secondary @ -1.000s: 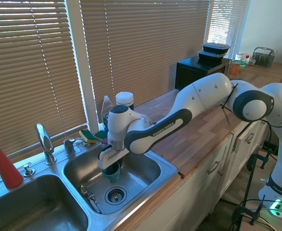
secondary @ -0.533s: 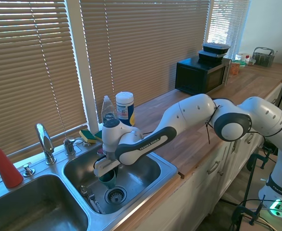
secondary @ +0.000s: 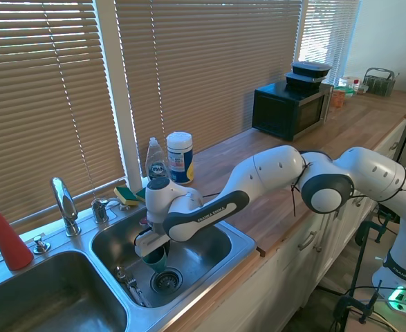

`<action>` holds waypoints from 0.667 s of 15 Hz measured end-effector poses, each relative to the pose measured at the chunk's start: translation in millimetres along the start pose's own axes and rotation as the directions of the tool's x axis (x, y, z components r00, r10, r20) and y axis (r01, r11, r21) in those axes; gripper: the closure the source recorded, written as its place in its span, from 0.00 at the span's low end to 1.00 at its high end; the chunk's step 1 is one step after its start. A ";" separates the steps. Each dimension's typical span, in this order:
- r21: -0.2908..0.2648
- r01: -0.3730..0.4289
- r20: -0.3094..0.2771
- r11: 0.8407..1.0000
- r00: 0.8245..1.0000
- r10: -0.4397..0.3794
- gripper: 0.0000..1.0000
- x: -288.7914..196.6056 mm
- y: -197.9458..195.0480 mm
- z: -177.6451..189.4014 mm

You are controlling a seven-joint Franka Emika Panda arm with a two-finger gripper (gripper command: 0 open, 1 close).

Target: Put the mug in the sink

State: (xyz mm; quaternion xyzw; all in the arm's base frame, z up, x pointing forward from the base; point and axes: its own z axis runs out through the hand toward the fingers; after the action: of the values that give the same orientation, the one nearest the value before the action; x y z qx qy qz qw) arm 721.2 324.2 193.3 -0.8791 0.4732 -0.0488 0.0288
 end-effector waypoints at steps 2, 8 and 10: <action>-0.006 -0.005 -0.004 1.000 1.000 0.005 0.00 3.6 1.3 6.3; -0.004 -0.027 -0.009 1.000 1.000 0.027 0.00 9.3 1.5 5.9; 0.011 -0.036 -0.015 0.999 0.999 0.036 0.00 12.7 -1.4 -6.4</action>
State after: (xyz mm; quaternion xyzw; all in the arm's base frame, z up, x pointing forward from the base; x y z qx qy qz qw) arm 728.6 314.3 200.6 -0.8699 0.4890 -0.0574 0.0308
